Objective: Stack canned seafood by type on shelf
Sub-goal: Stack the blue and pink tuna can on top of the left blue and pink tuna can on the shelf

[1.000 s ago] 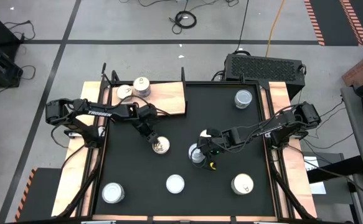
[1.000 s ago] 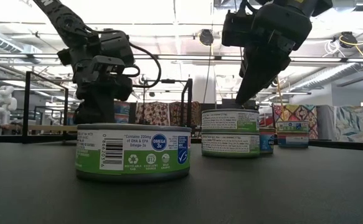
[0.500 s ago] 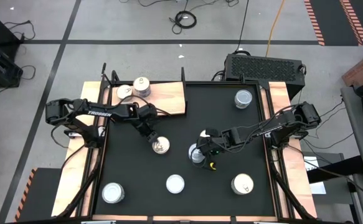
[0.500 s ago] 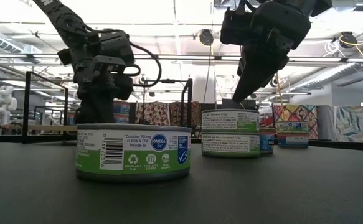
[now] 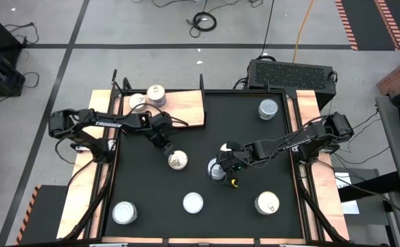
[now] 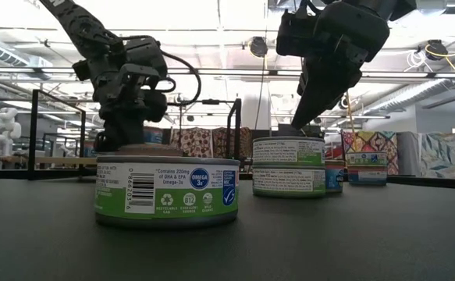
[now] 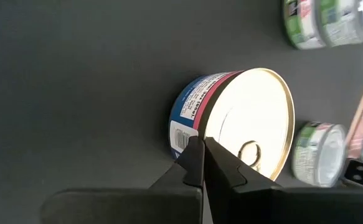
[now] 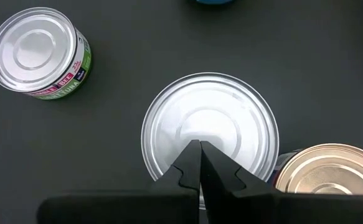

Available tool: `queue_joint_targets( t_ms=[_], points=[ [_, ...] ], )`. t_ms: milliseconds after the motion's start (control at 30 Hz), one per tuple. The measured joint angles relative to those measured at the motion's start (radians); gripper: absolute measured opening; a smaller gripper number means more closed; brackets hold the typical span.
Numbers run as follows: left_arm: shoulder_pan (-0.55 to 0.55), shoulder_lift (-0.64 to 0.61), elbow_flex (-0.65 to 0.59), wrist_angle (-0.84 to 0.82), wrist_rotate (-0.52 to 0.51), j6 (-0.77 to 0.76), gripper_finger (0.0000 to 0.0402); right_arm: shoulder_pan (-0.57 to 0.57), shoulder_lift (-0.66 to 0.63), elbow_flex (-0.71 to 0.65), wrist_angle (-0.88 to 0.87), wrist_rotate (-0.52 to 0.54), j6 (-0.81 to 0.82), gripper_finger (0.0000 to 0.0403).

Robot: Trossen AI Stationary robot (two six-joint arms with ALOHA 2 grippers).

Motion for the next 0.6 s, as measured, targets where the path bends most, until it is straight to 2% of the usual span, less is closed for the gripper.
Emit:
queue_joint_targets(
  t_ms=[233,600],
  points=[
    [0.054,-0.085,0.0,-0.039,0.008,-0.02,0.0001,0.0,0.0,0.0,-0.001,0.0,0.0,0.0],
    [0.164,-0.283,0.0,-0.111,0.01,-0.053,0.0,0.0,0.0,0.0,-0.005,0.0,-0.004,0.0]
  ],
)
